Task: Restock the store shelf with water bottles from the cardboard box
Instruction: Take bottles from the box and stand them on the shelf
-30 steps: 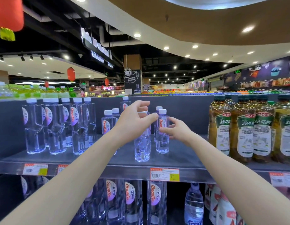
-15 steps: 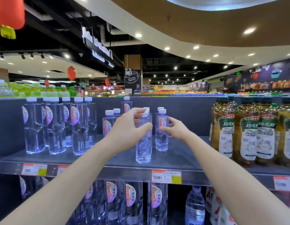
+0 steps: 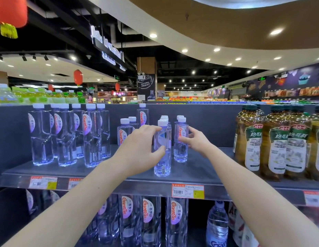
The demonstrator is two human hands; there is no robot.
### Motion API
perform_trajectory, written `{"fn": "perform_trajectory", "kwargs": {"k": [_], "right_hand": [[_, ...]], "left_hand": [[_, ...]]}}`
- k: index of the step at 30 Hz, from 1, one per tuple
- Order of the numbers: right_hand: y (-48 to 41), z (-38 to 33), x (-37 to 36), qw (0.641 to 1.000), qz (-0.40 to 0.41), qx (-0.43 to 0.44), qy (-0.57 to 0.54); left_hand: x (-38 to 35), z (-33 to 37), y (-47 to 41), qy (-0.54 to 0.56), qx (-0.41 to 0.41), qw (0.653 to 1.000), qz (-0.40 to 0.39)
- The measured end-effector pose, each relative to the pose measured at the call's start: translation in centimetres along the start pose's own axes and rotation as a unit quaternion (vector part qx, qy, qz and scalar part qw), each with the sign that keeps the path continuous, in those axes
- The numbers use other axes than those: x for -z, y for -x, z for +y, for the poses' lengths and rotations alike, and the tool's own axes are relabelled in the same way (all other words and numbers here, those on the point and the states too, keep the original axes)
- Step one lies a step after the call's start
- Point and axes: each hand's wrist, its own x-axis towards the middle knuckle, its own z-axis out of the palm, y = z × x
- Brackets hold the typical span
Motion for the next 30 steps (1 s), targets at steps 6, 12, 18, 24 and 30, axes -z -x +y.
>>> {"fn": "perform_trajectory", "kwargs": {"k": [6, 12, 18, 24, 30], "right_hand": [[1.3, -0.6, -0.5, 0.998, 0.030, -0.053, 0.017], [4.8, -1.6, -0.1, 0.987, 0.102, -0.112, 0.061], [9.7, -4.6, 1.1, 0.980, 0.102, -0.067, 0.155], [17.1, -5.4, 4.0, 0.942, 0.032, -0.023, 0.333], [27.8, -4.1, 8.9, 0.912, 0.001, -0.016, 0.411]], "left_hand": [[-0.5, -1.1, 1.4, -0.055, -0.009, 0.998, -0.026], [-1.4, -1.7, 2.3, -0.039, -0.018, 0.998, -0.052], [-1.1, 1.0, 3.5, -0.064, -0.014, 0.996, -0.067], [-1.6, 5.5, 6.0, -0.086, 0.011, 0.991, -0.100], [-3.3, 12.8, 10.8, -0.087, 0.031, 0.987, -0.131]]}}
